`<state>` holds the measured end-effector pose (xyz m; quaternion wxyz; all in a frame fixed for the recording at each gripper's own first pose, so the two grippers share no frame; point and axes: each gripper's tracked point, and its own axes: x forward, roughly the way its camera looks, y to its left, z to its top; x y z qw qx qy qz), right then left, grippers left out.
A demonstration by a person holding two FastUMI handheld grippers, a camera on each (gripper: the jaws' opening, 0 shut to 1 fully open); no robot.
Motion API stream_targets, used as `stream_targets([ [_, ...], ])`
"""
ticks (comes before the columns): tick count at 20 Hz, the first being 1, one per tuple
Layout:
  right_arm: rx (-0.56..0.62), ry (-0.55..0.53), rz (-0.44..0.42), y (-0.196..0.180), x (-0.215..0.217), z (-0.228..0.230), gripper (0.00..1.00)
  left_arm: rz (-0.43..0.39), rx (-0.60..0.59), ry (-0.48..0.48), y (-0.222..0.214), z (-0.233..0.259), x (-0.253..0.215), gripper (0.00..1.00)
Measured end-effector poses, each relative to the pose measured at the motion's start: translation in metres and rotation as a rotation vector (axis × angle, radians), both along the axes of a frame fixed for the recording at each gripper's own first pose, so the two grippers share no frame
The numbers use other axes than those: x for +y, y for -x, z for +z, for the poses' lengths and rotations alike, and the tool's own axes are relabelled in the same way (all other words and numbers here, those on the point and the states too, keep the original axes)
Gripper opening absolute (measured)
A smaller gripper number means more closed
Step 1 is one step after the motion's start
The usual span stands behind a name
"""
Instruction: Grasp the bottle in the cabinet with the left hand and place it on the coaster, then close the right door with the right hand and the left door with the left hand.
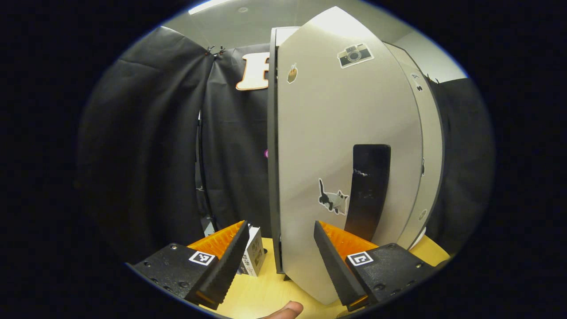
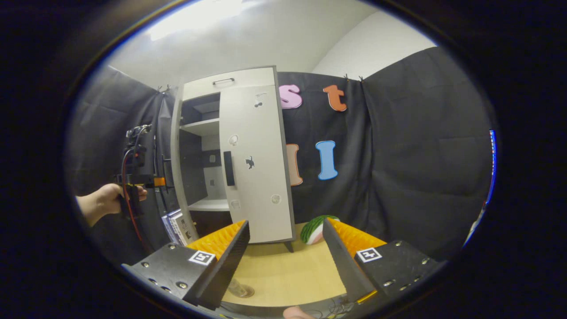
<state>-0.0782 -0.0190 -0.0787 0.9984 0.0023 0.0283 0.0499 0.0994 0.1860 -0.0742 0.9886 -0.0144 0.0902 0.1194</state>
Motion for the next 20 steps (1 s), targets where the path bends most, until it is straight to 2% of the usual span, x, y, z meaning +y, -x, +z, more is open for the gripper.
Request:
stream_targets([
  [9, -0.013, -0.013, 0.006, -0.003, -0.004, 0.005, 1.0, -0.048, -0.015, -0.044, 0.002, 0.007, -0.036, 0.93],
  [14, -0.015, -0.004, 0.031, -0.003, -0.001, 0.008, 1.0, -0.035, -0.07, -0.059, 0.03, 0.024, -0.041, 0.93],
  [20, -0.033, 0.011, 0.056, -0.011, 0.008, 0.021, 1.0, -0.068, -0.049, -0.043, 0.075, 0.024, -0.064, 0.93],
])
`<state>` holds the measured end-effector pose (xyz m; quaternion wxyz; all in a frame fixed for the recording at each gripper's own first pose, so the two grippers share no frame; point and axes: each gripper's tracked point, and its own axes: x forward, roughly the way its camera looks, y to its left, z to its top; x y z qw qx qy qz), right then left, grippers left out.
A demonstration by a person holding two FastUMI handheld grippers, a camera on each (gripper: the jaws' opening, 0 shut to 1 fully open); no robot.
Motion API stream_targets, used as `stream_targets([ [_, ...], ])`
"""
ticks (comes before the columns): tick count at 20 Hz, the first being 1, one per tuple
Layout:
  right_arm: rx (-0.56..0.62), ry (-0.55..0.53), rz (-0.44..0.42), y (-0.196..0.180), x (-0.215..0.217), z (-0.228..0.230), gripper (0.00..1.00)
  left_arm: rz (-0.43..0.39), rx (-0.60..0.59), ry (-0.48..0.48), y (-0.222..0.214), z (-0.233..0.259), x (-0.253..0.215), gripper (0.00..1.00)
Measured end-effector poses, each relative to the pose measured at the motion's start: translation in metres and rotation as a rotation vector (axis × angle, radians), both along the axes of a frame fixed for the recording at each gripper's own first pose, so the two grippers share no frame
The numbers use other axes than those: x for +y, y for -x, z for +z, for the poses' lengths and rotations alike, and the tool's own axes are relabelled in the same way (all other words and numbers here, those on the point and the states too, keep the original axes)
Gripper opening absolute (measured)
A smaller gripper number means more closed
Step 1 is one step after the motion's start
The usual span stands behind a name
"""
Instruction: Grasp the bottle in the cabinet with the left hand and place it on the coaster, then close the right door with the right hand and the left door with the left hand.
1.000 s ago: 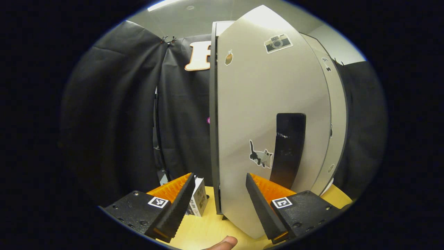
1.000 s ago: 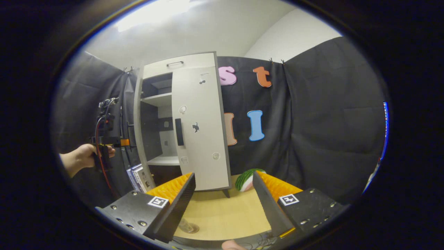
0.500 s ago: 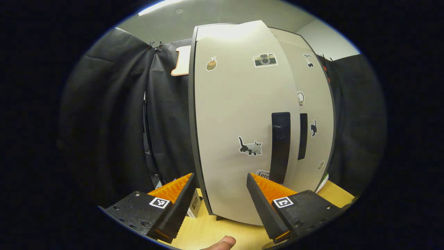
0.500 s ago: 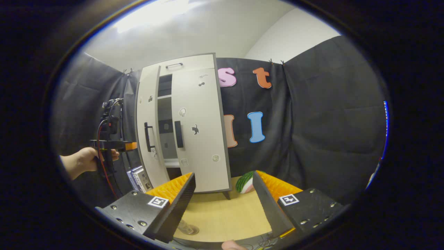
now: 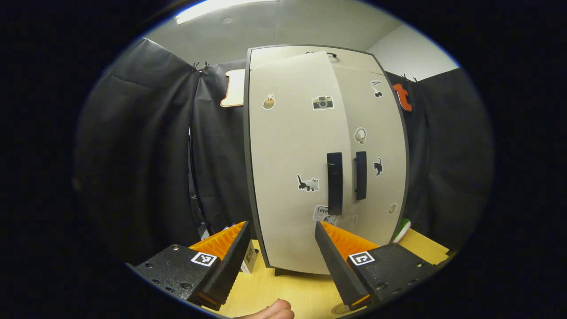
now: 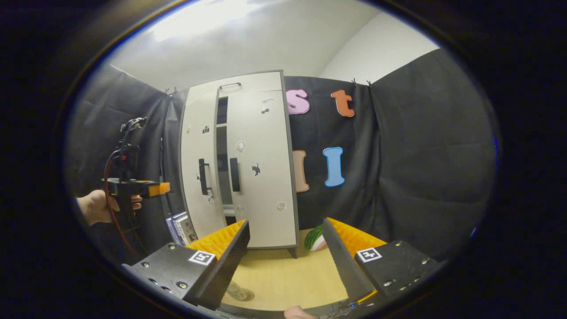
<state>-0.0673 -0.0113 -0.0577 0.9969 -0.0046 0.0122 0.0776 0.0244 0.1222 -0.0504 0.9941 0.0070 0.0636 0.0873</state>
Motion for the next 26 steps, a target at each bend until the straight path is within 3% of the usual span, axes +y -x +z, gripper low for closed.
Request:
stream_targets([
  [10, -0.006, -0.002, 0.083, -0.008, 0.033, 0.014, 1.0, 0.052, -0.014, 0.049, 0.065, -0.01, -0.009, 0.93],
  [16, -0.003, 0.011, 0.084, -0.013, 0.029, 0.023, 1.0, 0.071, -0.041, 0.007, 0.093, 0.004, -0.018, 0.93],
  [19, -0.001, 0.021, 0.066, -0.012, 0.023, 0.027, 1.0, 0.041, -0.035, 0.037, 0.108, 0.0, -0.038, 0.93],
  [23, -0.032, 0.01, 0.058, -0.013, 0.021, 0.041, 1.0, 0.014, -0.034, -0.015, 0.116, 0.003, -0.049, 0.93],
  [26, -0.044, 0.015, 0.056, -0.017, 0.021, 0.043, 1.0, -0.016, -0.037, -0.002, 0.113, 0.006, -0.058, 0.93],
])
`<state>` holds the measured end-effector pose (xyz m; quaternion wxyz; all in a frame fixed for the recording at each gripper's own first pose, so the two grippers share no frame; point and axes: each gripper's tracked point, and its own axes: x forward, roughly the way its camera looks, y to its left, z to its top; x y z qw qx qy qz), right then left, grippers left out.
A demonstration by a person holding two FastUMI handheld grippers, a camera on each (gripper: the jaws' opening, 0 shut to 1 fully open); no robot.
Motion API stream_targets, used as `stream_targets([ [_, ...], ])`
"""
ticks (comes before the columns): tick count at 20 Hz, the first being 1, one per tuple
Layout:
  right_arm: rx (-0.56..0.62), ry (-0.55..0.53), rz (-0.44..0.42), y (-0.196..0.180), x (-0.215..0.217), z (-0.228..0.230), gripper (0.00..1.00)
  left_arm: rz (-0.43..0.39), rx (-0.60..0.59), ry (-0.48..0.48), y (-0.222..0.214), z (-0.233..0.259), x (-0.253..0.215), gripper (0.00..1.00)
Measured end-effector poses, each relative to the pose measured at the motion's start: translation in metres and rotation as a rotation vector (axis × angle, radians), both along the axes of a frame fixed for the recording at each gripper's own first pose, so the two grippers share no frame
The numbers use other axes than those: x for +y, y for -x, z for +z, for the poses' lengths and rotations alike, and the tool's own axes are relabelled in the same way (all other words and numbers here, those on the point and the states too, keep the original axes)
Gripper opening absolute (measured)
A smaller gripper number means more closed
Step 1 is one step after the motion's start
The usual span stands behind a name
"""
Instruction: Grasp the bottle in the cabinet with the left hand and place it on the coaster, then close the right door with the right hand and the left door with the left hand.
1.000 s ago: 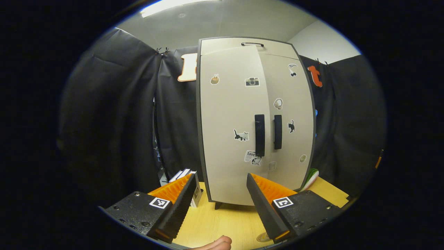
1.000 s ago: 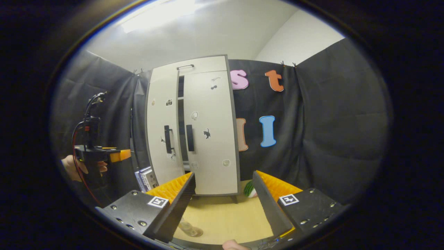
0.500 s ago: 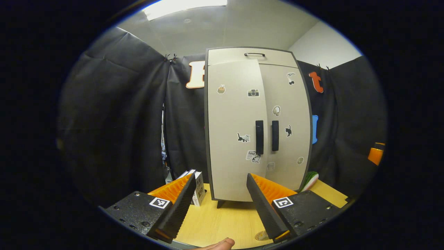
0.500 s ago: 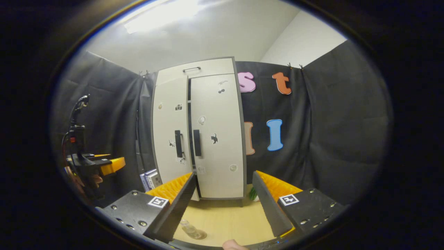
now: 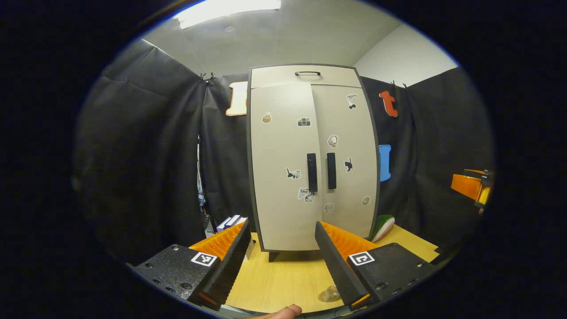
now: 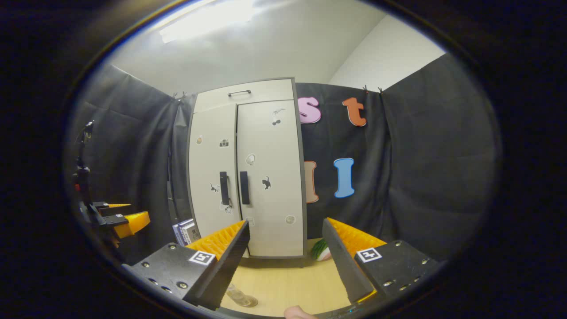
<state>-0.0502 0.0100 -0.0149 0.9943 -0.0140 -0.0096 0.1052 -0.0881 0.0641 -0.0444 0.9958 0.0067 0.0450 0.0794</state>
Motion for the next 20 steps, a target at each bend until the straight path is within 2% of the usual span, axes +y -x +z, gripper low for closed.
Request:
stream_targets([
  [3, 0.007, -0.001, -0.011, -0.007, 0.0, 0.0, 1.0, 0.025, -0.003, 0.0, -0.007, 0.004, 0.006, 0.92],
  [9, 0.021, 0.026, -0.03, -0.016, -0.005, -0.002, 1.0, -0.008, 0.018, 0.013, -0.033, -0.005, -0.009, 0.93],
  [12, 0.031, 0.023, -0.03, -0.021, -0.003, -0.007, 1.0, 0.026, -0.009, -0.003, -0.042, -0.005, -0.003, 0.96],
  [20, 0.047, 0.005, 0.001, -0.038, 0.012, -0.017, 1.0, -0.049, 0.017, -0.028, -0.064, -0.014, -0.026, 0.98],
])
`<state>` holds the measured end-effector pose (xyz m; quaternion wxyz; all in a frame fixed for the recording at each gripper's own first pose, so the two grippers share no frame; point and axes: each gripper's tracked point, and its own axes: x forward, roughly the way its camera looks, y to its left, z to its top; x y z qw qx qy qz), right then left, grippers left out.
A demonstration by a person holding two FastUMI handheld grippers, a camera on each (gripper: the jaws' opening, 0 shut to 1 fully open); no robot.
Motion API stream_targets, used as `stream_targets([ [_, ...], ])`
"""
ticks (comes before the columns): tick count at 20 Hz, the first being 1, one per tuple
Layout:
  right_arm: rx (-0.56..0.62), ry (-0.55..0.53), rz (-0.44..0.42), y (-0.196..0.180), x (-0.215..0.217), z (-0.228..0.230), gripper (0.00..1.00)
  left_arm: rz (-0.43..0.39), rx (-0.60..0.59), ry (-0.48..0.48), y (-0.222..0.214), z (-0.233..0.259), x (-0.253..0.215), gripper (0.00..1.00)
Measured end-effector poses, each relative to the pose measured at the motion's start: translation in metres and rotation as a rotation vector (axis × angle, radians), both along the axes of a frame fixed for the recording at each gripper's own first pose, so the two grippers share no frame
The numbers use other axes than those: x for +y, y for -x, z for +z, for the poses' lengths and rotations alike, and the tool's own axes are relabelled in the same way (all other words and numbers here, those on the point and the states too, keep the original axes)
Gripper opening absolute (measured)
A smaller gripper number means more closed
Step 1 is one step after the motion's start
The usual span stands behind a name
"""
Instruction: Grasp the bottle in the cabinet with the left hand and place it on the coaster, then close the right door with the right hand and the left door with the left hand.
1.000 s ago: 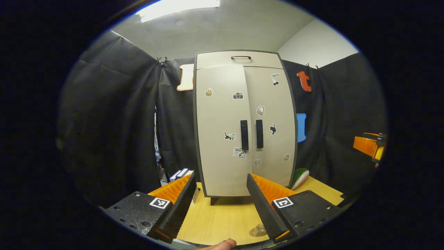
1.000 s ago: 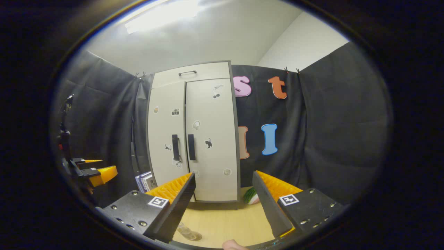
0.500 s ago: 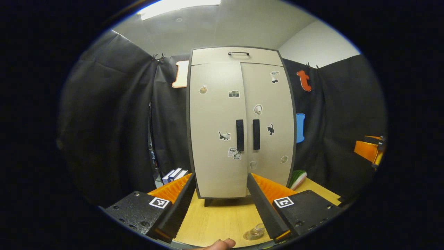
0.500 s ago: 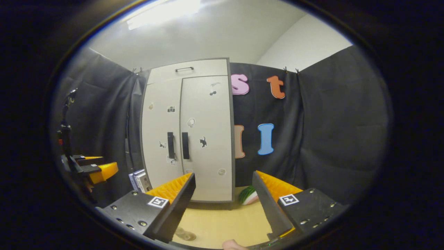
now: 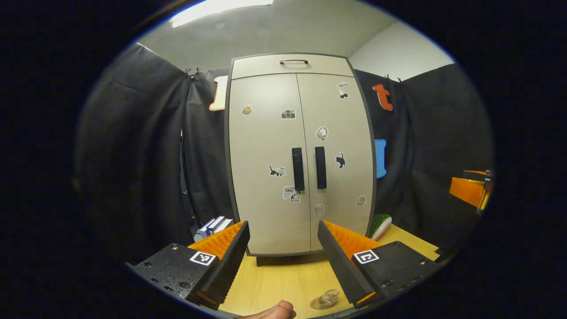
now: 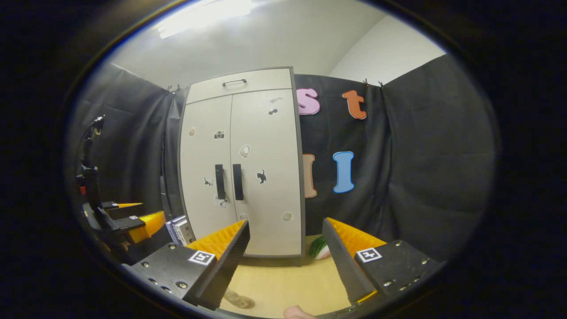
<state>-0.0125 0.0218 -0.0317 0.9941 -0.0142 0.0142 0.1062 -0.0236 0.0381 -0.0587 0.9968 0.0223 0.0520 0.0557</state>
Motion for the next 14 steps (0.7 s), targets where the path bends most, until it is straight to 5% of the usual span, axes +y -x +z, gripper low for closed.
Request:
stream_targets([
  [14, 0.004, -0.002, -0.001, -0.009, -0.001, -0.011, 1.0, -0.004, 0.028, 0.007, -0.003, -0.018, -0.01, 0.97],
])
